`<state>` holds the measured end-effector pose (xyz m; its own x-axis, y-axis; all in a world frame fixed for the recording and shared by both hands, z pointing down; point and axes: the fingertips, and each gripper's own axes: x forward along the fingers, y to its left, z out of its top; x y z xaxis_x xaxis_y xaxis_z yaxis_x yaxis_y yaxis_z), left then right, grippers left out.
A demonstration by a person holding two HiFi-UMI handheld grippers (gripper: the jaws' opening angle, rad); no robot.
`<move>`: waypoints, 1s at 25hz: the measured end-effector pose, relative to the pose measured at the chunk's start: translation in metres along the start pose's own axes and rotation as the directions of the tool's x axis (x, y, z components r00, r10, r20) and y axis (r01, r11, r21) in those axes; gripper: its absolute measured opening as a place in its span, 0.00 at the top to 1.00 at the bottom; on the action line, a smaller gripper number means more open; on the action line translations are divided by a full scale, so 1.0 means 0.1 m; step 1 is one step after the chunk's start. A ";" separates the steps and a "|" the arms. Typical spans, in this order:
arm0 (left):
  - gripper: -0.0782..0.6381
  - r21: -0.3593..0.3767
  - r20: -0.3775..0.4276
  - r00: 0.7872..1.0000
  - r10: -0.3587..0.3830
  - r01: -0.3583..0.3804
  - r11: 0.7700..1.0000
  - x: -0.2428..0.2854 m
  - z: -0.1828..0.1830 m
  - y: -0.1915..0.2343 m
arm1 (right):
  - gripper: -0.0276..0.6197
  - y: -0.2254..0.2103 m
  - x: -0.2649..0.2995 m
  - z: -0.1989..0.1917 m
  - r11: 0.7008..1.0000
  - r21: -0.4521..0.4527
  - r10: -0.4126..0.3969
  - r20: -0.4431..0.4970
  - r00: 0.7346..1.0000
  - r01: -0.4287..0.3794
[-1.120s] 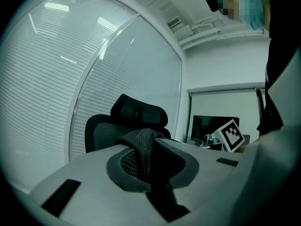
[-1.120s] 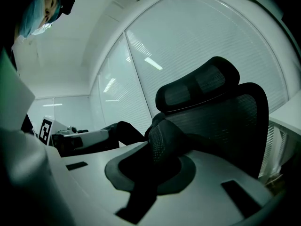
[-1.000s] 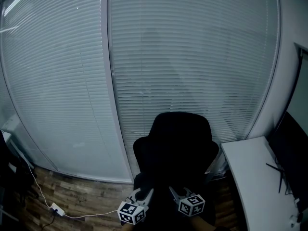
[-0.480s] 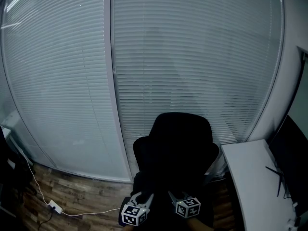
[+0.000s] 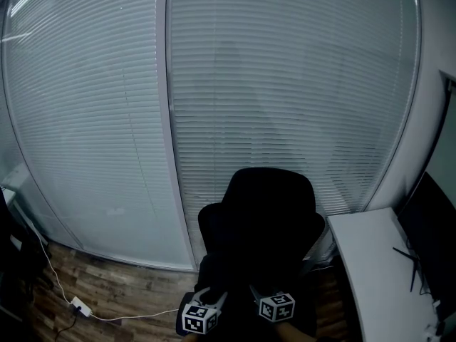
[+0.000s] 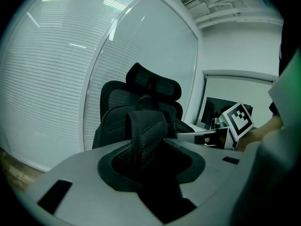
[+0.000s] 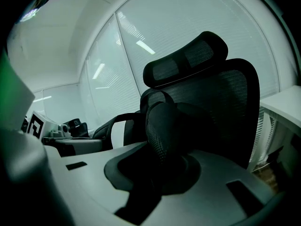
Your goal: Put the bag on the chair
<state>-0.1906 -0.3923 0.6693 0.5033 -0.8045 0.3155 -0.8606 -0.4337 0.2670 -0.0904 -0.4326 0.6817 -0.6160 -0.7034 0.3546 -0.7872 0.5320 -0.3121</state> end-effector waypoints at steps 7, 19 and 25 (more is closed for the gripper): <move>0.63 -0.034 -0.007 1.000 -0.002 0.002 0.999 -0.02 -0.09 0.07 | 0.86 -0.02 0.02 -0.03 1.000 0.010 -0.029 -0.007 1.000 0.029; 0.55 -0.099 0.019 1.000 0.022 -0.020 0.995 -0.08 -0.07 0.10 | 0.66 -0.11 -0.02 -0.09 0.997 0.052 -0.054 -0.038 0.998 0.056; 0.52 -0.104 0.038 0.999 0.036 -0.032 0.994 -0.14 -0.02 0.05 | 0.63 -0.13 -0.13 -0.04 0.996 0.058 -0.060 -0.021 0.998 0.061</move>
<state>-0.2016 -0.3827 0.6678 0.4683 -0.8347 0.2898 -0.8636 -0.3629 0.3501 -0.0726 -0.4282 0.6846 -0.5683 -0.7238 0.3914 -0.8201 0.4598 -0.3406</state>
